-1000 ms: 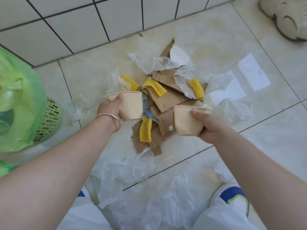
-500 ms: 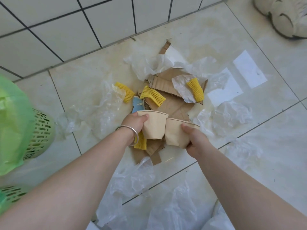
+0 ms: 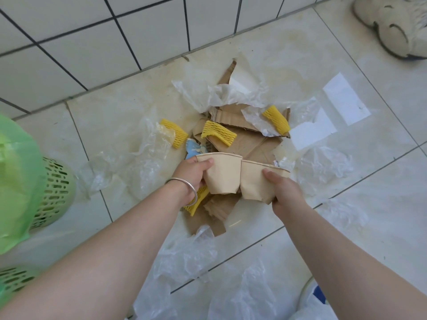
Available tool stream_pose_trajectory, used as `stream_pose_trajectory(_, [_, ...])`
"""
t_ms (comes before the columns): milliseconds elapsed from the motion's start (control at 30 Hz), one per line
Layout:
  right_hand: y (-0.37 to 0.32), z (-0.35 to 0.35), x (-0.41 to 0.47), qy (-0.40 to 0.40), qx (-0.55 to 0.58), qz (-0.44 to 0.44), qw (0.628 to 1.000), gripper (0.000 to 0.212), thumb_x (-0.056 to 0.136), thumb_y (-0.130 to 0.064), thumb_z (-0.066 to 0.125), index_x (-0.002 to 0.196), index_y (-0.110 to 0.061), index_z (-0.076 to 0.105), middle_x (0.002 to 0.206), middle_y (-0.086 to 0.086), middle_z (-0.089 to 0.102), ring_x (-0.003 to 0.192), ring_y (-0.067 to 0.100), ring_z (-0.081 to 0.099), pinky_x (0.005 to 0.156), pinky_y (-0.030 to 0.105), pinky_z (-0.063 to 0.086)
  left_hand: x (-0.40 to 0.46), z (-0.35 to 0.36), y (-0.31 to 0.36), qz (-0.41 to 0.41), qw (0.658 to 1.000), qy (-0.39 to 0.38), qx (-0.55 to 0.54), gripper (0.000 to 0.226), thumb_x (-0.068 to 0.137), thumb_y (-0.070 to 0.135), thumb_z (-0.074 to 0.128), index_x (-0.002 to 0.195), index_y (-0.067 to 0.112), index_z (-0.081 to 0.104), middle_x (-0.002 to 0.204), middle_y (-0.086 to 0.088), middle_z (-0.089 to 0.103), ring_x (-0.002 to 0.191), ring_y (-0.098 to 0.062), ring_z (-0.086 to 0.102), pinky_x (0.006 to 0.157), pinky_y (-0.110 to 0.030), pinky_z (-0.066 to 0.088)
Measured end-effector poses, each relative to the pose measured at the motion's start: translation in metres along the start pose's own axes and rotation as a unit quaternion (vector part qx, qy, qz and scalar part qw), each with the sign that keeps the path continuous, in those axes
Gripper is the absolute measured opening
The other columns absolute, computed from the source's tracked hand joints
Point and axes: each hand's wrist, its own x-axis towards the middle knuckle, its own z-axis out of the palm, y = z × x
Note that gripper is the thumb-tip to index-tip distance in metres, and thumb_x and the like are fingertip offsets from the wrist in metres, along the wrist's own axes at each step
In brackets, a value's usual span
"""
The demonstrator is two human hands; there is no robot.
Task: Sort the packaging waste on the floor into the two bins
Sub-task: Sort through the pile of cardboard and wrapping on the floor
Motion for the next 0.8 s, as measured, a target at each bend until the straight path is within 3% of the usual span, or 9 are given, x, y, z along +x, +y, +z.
stream_pose_trajectory(133, [-0.024,-0.006,-0.004,-0.014,-0.041,-0.059,0.997,0.032,0.080,-0.010,0.069,0.110,-0.005,0.061,0.102,0.012,0.067,0.089,0.029,0.064,0.086,0.050,0.051,-0.005,-0.004,0.001,-0.014,0.998,-0.045,-0.044,0.013,0.092,0.003,0.049,0.099,0.009,0.059,0.092,-0.006,0.062,0.084,-0.016,0.058,0.083,-0.034,0.048])
stream_pose_trajectory(267, [-0.048,-0.014,-0.011,-0.019,-0.080,-0.099,0.992,0.028,0.080,-0.010,0.069,0.106,-0.003,0.061,0.096,0.011,0.066,0.082,0.026,0.064,0.075,0.040,0.052,-0.009,-0.009,0.001,-0.024,0.995,-0.084,-0.039,0.026,0.093,0.004,0.048,0.118,0.005,0.053,0.094,-0.006,0.061,0.085,-0.016,0.057,0.074,-0.032,0.050])
stream_pose_trajectory(433, [-0.054,-0.028,-0.015,-0.016,-0.080,-0.093,0.992,0.006,0.083,-0.008,0.066,0.086,-0.009,0.061,0.086,0.007,0.065,0.076,0.022,0.062,0.069,0.039,0.051,-0.014,-0.010,-0.002,-0.035,0.991,-0.098,-0.083,0.015,0.093,0.006,0.047,0.103,0.012,0.058,0.094,-0.003,0.062,0.086,-0.015,0.057,0.074,-0.031,0.049])
stream_pose_trajectory(600, [-0.040,-0.035,-0.010,-0.019,-0.070,-0.063,0.995,0.023,0.086,-0.004,0.061,0.108,-0.004,0.058,0.095,0.011,0.065,0.083,0.026,0.062,0.077,0.044,0.052,-0.015,-0.003,-0.011,-0.044,0.989,-0.105,-0.094,0.014,0.094,0.008,0.046,0.099,0.014,0.058,0.094,-0.002,0.061,0.087,-0.015,0.056,0.078,-0.034,0.046])
stream_pose_trajectory(700, [-0.031,-0.034,-0.004,-0.003,-0.054,-0.047,0.997,0.027,0.085,-0.002,0.059,0.112,-0.006,0.058,0.102,0.013,0.064,0.093,0.031,0.061,0.089,0.048,0.049,-0.013,0.005,-0.014,-0.049,0.991,-0.083,-0.094,0.013,0.094,0.008,0.047,0.099,0.014,0.056,0.093,-0.002,0.060,0.085,-0.014,0.055,0.073,-0.033,0.047])
stream_pose_trajectory(800, [-0.028,-0.037,0.000,-0.012,-0.069,-0.048,0.996,0.025,0.086,-0.002,0.058,0.110,-0.007,0.059,0.096,0.011,0.065,0.087,0.028,0.061,0.084,0.044,0.050,-0.011,0.013,-0.014,-0.047,0.994,-0.068,-0.076,0.012,0.093,0.008,0.048,0.095,0.016,0.056,0.091,0.000,0.060,0.084,-0.012,0.054,0.067,-0.030,0.045])
